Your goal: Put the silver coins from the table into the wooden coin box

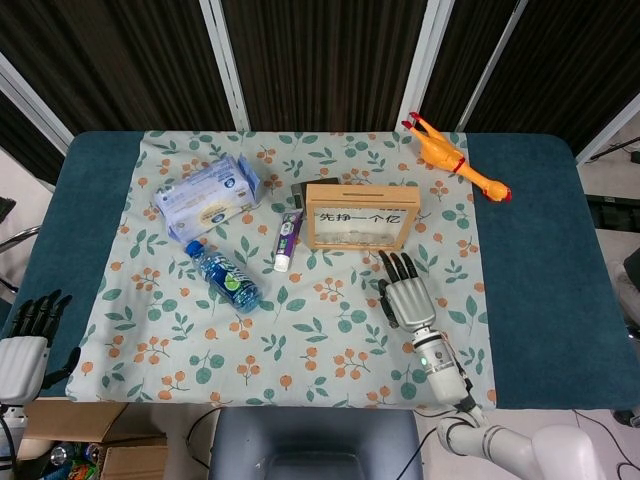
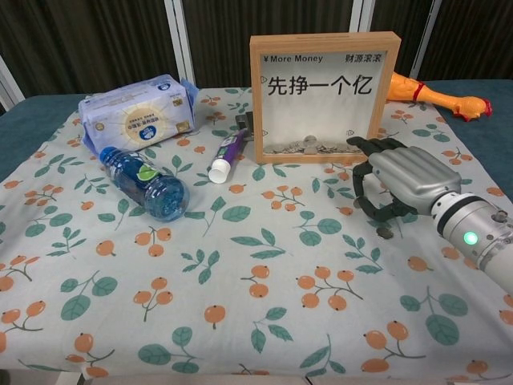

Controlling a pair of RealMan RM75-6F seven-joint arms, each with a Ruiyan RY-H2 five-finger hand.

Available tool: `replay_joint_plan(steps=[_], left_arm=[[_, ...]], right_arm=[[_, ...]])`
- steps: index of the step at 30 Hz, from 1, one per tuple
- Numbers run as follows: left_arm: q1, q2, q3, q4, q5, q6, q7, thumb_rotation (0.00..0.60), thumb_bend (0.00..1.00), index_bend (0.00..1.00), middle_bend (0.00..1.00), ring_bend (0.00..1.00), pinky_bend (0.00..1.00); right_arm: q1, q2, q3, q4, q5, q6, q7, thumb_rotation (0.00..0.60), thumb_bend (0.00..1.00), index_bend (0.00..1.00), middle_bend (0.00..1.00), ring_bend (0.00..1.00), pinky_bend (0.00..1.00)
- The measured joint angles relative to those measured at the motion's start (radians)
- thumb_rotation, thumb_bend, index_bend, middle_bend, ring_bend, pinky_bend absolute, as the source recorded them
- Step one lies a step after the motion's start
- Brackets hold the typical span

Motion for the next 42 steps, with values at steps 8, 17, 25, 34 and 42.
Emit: replay_joint_plan(steps=[8,17,25,34,42], left_arm=[[-0.001,0.003,-0.004,-0.005,-0.003,0.001,0.000,0.600,0.37,0.00,0.00,0.00,0.00],[0.004,0.015,-0.009,-0.022,-0.003,0.019,0.005,0.600,0.37,0.00,0.00,0.00,0.00],[0.011,0.028,-0.006,-0.034,0.001,0.028,0.003,0.600,0.37,0.00,0.00,0.00,0.00],[0.012,0.024,0.007,-0.023,0.015,0.021,0.000,0.600,0.38,0.00,0.00,0.00,0.00],[0.009,0.018,0.012,-0.010,0.023,0.016,-0.008,0.600,0.38,0.00,0.00,0.00,0.00]], right_arm=[[-0.001,0.070,0.012,-0.162,-0.045,0.075,0.031,0.600,0.66,0.72,0.11,0.00,0.00],[0.031,0.216,0.099,-0.504,-0.115,0.185,-0.046,0.600,0.66,0.73,0.11,0.00,0.00],[0.116,0.297,0.265,-0.652,-0.055,0.183,-0.279,0.600,0.66,0.73,0.11,0.00,0.00],[0.238,0.277,0.392,-0.583,0.192,0.103,-0.436,0.600,0.67,0.74,0.11,0.00,0.00],[0.333,0.201,0.431,-0.445,0.369,0.085,-0.530,0.600,0.67,0.74,0.11,0.00,0.00]])
